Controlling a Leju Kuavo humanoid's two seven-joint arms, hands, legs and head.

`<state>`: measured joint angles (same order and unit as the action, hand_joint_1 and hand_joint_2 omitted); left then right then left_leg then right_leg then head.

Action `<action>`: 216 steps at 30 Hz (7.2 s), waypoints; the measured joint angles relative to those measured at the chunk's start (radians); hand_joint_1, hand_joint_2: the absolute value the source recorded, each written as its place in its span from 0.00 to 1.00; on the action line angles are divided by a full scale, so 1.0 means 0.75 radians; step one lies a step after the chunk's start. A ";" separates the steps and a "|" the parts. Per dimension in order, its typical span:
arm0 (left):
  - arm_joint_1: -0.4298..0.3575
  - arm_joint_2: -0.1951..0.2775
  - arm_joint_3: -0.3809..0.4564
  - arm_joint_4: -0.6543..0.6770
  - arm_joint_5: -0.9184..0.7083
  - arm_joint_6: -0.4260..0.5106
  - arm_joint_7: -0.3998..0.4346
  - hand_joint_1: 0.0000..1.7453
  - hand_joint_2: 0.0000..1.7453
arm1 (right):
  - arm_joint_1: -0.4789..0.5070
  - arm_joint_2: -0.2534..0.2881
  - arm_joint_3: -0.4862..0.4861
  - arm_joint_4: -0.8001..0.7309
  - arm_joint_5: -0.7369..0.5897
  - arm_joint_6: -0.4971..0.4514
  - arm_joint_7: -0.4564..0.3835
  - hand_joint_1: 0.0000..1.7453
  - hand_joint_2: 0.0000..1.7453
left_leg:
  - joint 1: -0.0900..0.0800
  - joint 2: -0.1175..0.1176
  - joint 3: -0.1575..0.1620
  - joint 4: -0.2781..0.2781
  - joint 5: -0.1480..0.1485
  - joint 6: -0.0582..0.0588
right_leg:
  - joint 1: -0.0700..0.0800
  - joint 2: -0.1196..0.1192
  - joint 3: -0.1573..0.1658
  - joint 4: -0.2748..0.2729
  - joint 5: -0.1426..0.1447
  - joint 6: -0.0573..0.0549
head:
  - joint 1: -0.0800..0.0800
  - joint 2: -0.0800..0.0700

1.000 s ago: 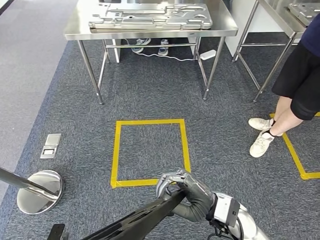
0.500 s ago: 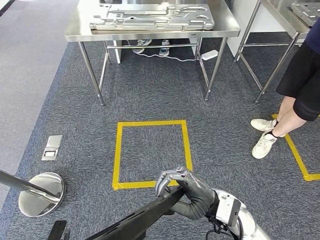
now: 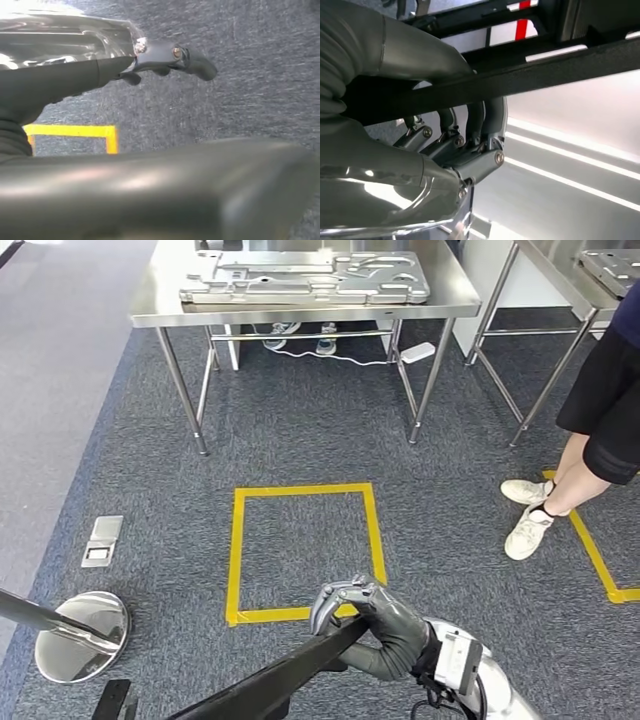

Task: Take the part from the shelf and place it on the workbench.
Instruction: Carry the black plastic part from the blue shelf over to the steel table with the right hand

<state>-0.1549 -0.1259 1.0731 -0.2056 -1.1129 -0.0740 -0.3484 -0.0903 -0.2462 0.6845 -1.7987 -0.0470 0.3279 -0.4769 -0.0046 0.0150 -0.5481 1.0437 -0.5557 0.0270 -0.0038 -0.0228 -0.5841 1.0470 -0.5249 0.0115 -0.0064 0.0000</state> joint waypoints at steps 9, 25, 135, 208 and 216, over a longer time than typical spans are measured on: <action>0.004 -0.002 -0.003 0.000 -0.010 0.000 0.002 0.00 1.00 | 0.011 0.002 0.000 -0.007 0.000 0.000 -0.002 1.00 1.00 | 0.020 -0.007 -0.183 0.355 -0.146 -0.061 | -0.019 0.035 0.015 -0.023 -0.006 -0.025 | 0.000 0.000; 0.016 0.003 -0.018 0.000 -0.012 0.003 0.006 0.00 1.00 | 0.055 0.003 0.001 -0.009 0.034 -0.035 0.020 1.00 1.00 | 0.016 -0.013 -0.030 -0.004 0.028 0.016 | -0.022 0.044 -0.146 0.333 -0.157 0.043 | 0.000 0.000; 0.026 0.026 -0.127 0.000 -0.049 0.001 0.053 0.00 1.00 | 0.167 0.003 0.005 -0.081 0.079 -0.137 0.022 1.00 1.00 | 0.015 -0.018 -0.097 0.111 0.038 -0.039 | -0.015 0.034 0.057 -0.027 -0.039 -0.013 | -0.002 0.000; 0.066 0.034 -0.160 0.000 -0.067 -0.002 0.117 0.00 1.00 | 0.284 -0.043 0.003 -0.108 0.078 -0.178 0.046 1.00 1.00 | 0.012 -0.020 0.002 -0.029 0.023 0.021 | -0.014 0.033 -0.127 0.332 -0.194 0.039 | -0.001 0.000; 0.064 0.031 -0.160 0.000 -0.067 -0.002 0.117 0.00 1.00 | 0.294 -0.045 0.000 -0.114 0.078 -0.187 0.045 1.00 1.00 | 0.008 -0.022 0.052 -0.031 -0.025 -0.021 | -0.007 0.035 0.003 -0.010 -0.012 0.004 | -0.001 0.000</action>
<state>-0.1070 -0.1030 0.9533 -0.2056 -1.1627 -0.0752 -0.2605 0.1300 -0.2803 0.6845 -1.8841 0.0114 0.1878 -0.4430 0.0011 -0.0016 -0.5090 1.0202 -0.5747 0.0110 -0.0089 0.0033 -0.5819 1.0396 -0.5337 0.0147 -0.0072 0.0000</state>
